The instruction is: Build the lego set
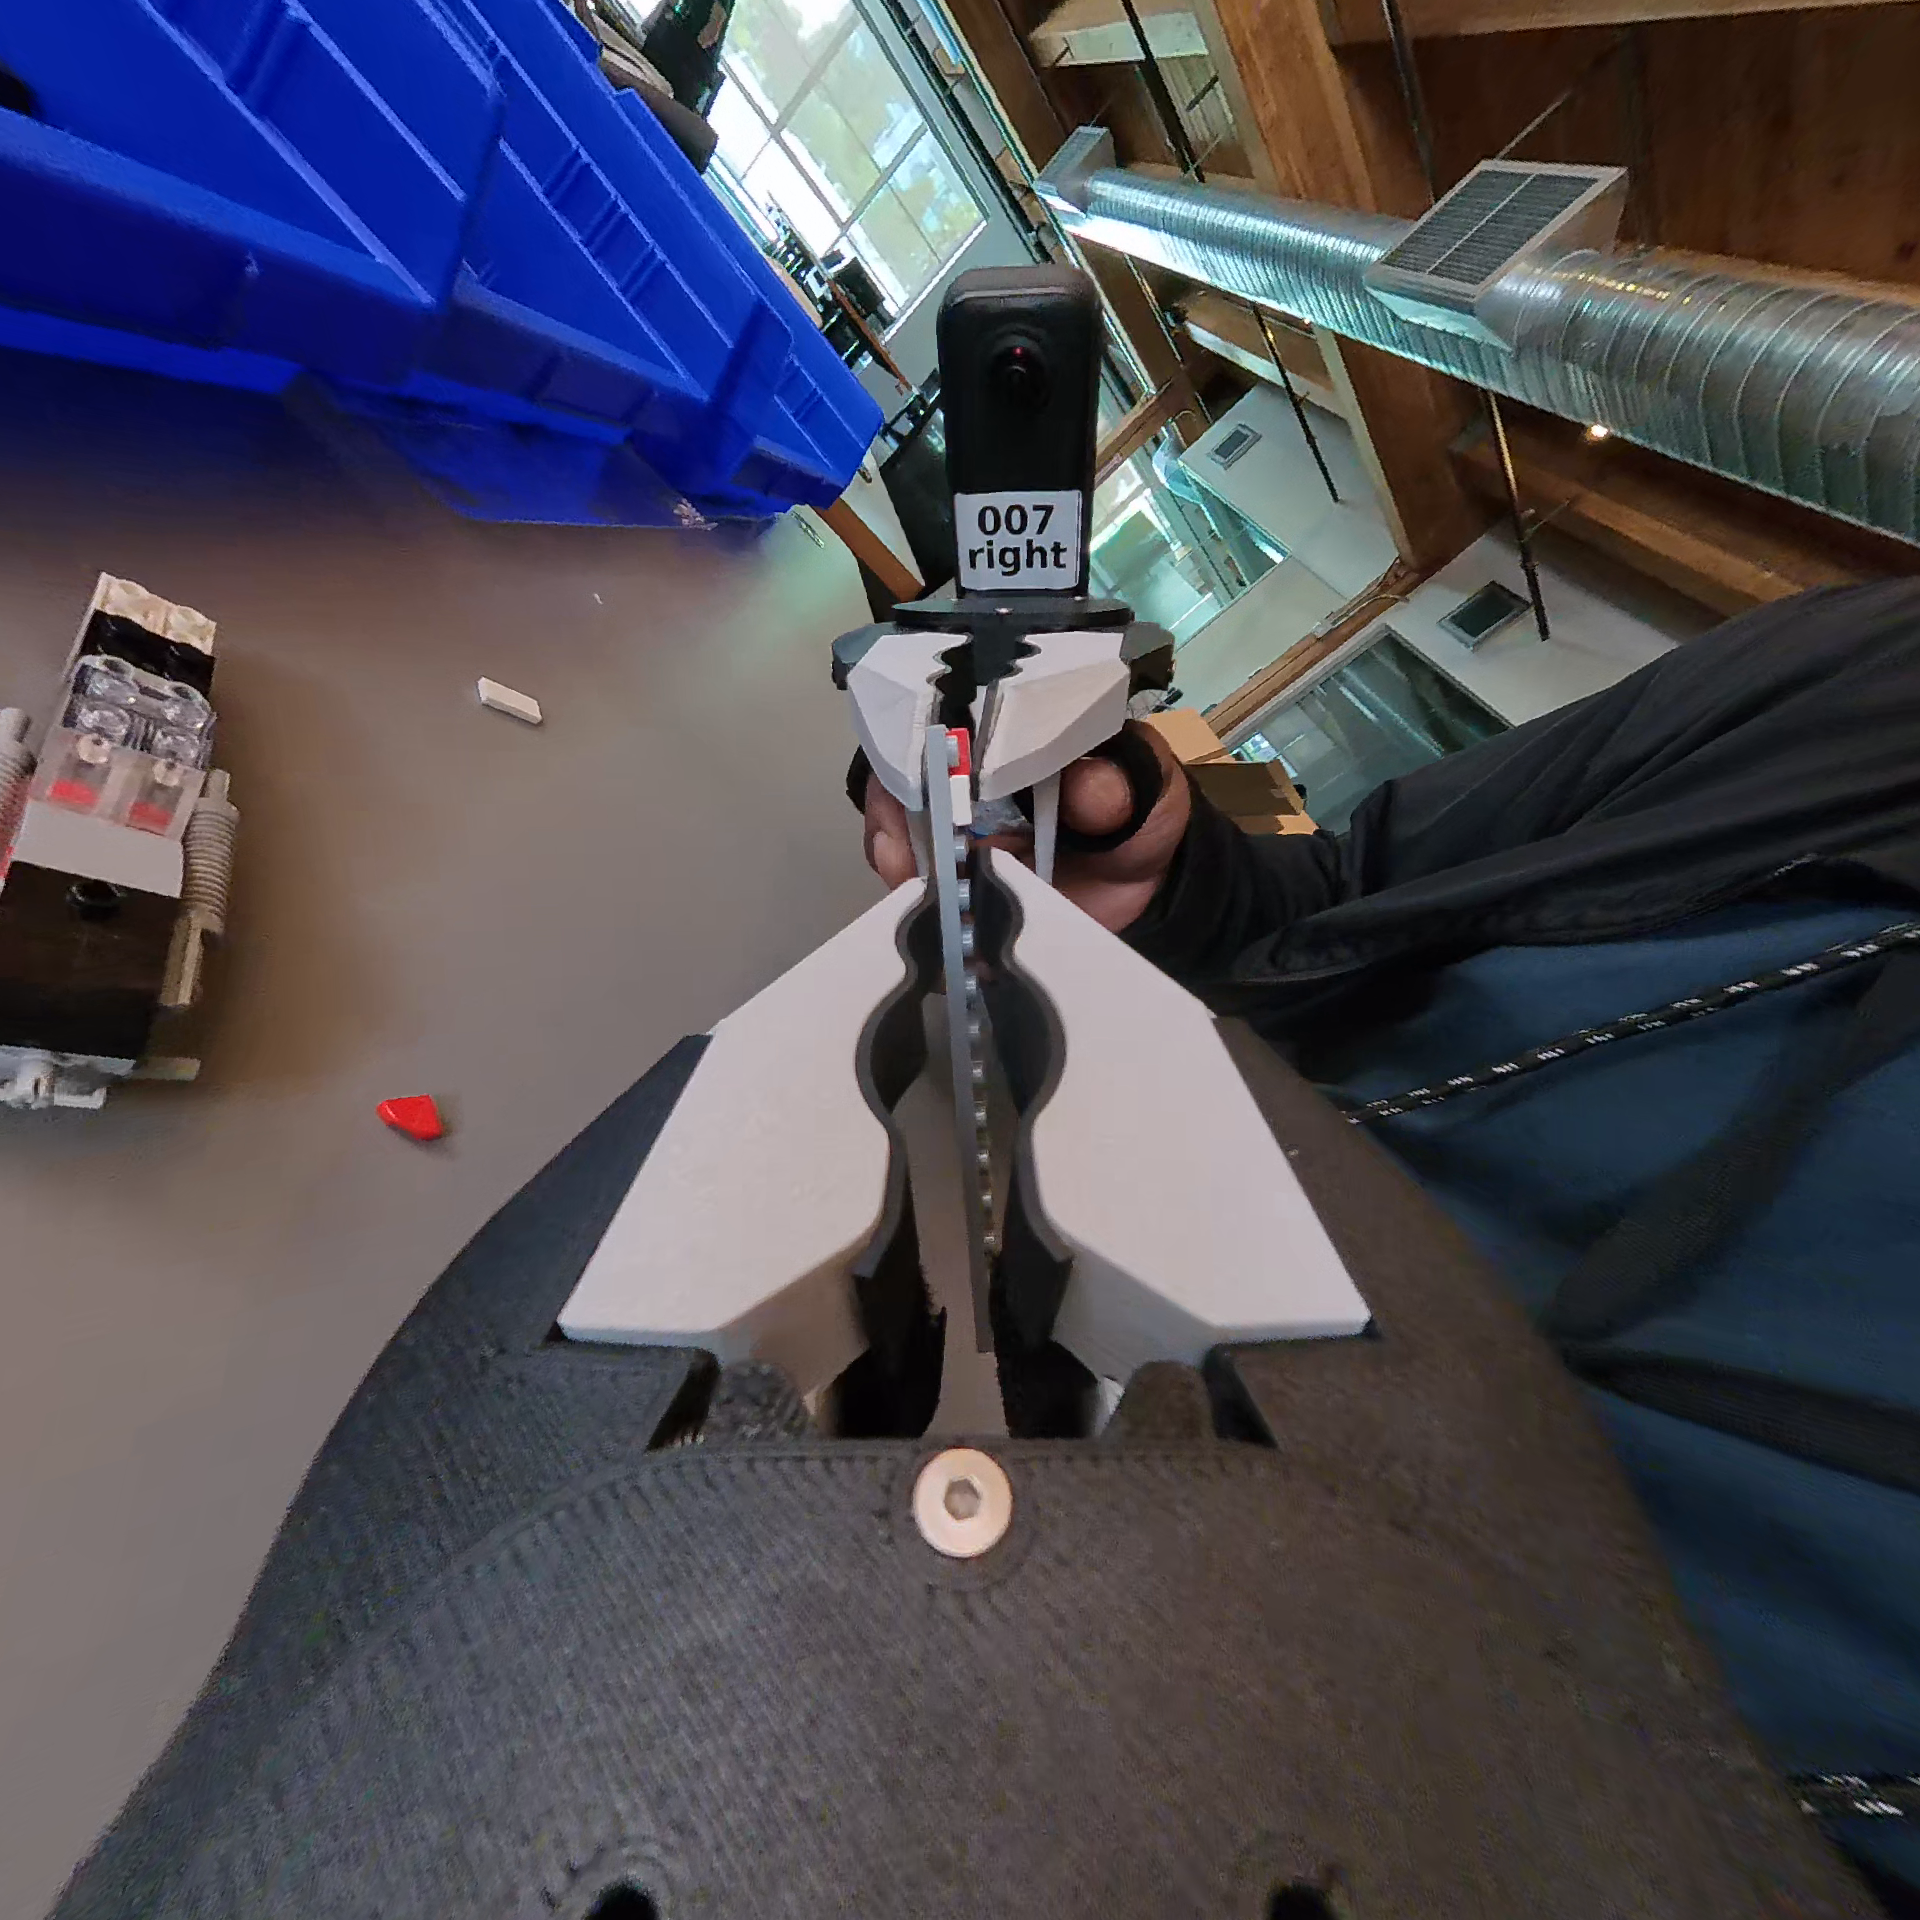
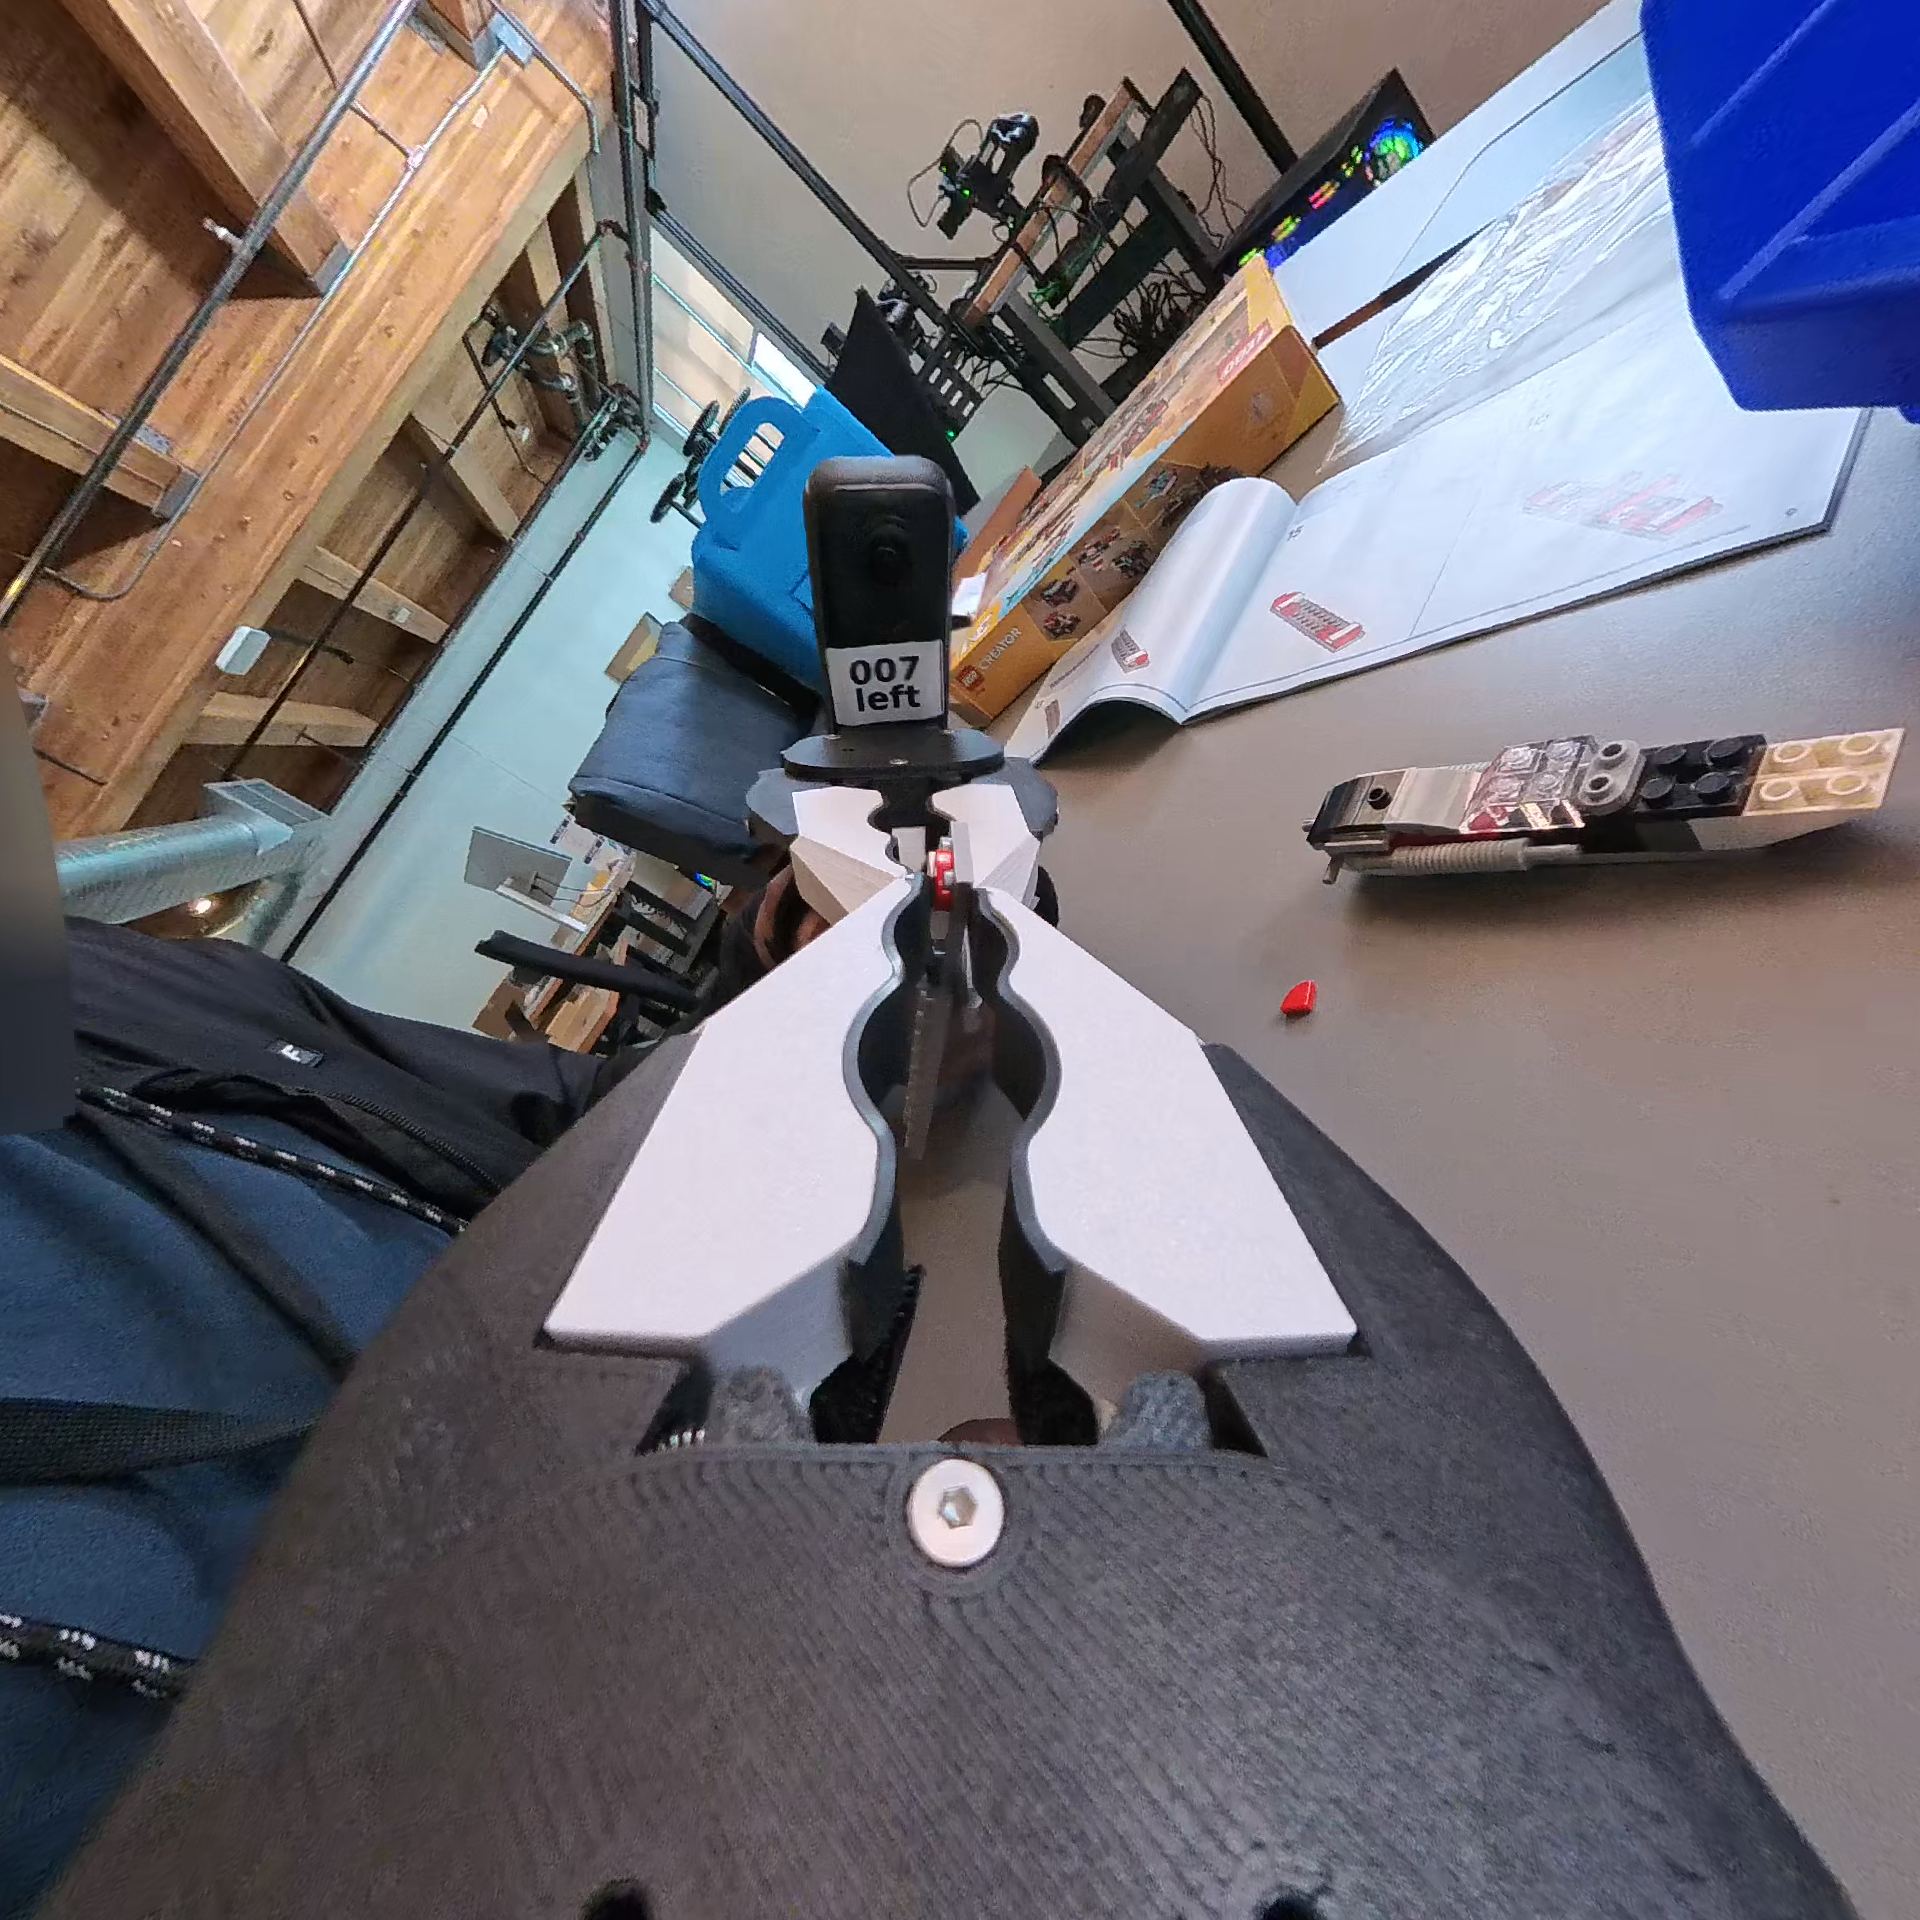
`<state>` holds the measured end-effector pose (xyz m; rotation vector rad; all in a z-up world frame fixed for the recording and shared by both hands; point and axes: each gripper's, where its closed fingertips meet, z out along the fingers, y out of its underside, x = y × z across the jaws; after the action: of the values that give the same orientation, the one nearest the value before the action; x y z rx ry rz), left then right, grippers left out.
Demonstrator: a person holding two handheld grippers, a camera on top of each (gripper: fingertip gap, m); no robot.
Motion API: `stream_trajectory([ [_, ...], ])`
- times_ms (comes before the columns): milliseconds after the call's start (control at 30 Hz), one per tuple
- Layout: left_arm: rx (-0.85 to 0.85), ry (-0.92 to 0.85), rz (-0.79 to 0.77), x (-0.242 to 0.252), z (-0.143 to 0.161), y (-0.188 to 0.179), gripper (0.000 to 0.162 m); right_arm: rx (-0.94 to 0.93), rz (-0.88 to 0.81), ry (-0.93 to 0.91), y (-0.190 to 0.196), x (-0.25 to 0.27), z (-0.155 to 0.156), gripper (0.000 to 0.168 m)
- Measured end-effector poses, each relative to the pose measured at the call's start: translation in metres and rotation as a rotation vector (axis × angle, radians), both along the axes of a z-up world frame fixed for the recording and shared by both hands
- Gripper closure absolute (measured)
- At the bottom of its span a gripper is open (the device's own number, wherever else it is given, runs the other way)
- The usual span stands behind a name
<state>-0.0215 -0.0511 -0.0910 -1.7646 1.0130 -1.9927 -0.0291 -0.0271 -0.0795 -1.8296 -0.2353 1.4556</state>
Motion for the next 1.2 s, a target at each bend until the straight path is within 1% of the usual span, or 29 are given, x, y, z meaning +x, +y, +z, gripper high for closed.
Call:
stream_trajectory([
  [300, 0.054, 0.023, 0.009, 0.001, -0.004, 0.000, 0.155, -0.006, -0.004, -0.002, -0.001, 0.001, -0.003, 0.163],
  [500, 0.066, 0.022, 0.006, 0.001, -0.004, -0.001, 0.155, -0.031, -0.007, 0.037, -0.001, 0.002, -0.004, 0.163],
  [667, -0.017, 0.013, 0.015, 0.001, -0.005, 0.003, 0.155, -0.034, -0.022, 0.044, 0.002, 0.002, -0.004, 0.162],
  [733, -0.053, 0.029, 0.036, 0.001, -0.010, 0.008, 0.155, -0.044, -0.024, 0.058, 0.002, 0.003, -0.003, 0.145],
  [767, -0.074, 0.030, 0.048, 0.001, -0.011, 0.011, 0.155, -0.044, -0.025, 0.049, 0.002, 0.004, -0.004, 0.140],
  [800, -0.101, 0.024, 0.063, 0.000, -0.011, 0.015, 0.155, -0.037, -0.024, 0.024, 0.002, 0.004, -0.005, 0.138],
  [933, -0.209, -0.052, 0.122, -0.005, -0.002, 0.030, 0.156, -0.024, 0.013, -0.079, -0.005, -0.005, -0.016, 0.138],
  [1100, -0.304, -0.158, 0.189, -0.010, 0.010, 0.046, 0.155, -0.089, 0.112, -0.079, -0.020, -0.036, -0.028, 0.139],
  [1200, -0.326, -0.197, 0.226, -0.013, 0.013, 0.053, 0.156, -0.115, 0.150, -0.089, -0.028, -0.049, -0.035, 0.146],
])
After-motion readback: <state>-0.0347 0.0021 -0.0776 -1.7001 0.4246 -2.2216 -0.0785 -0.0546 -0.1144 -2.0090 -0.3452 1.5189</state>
